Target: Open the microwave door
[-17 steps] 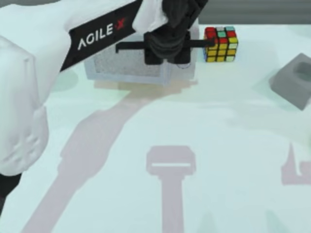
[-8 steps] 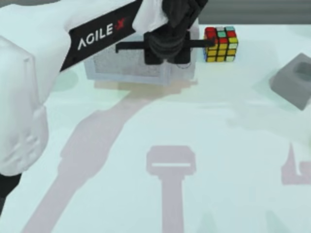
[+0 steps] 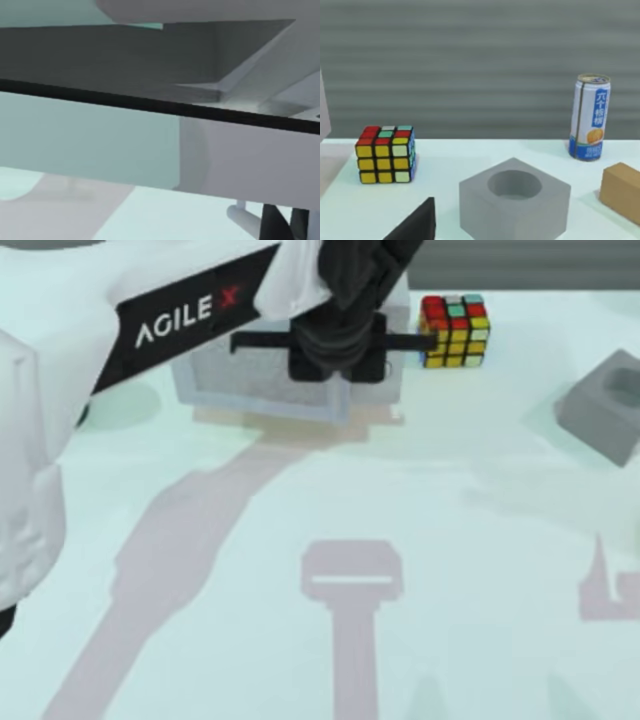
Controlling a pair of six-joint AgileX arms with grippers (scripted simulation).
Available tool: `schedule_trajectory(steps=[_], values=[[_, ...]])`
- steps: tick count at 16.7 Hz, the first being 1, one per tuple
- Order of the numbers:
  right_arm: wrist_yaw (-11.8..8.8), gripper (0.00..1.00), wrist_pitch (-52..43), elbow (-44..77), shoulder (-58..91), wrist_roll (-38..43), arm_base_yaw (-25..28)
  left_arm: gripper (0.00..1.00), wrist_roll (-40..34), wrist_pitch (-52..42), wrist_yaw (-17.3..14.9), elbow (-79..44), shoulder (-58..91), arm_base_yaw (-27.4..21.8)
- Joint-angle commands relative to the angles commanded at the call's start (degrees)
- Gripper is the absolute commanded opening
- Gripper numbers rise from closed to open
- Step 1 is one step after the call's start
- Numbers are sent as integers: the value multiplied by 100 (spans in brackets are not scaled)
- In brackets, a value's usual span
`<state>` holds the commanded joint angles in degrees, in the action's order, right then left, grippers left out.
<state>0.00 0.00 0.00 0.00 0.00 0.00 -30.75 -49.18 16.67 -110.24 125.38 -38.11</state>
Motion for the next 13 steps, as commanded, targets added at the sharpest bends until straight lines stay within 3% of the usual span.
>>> schedule_trajectory(steps=[13], values=[[0,100,0,0,0,0,0,0,138,137,-66,239,-153,9]])
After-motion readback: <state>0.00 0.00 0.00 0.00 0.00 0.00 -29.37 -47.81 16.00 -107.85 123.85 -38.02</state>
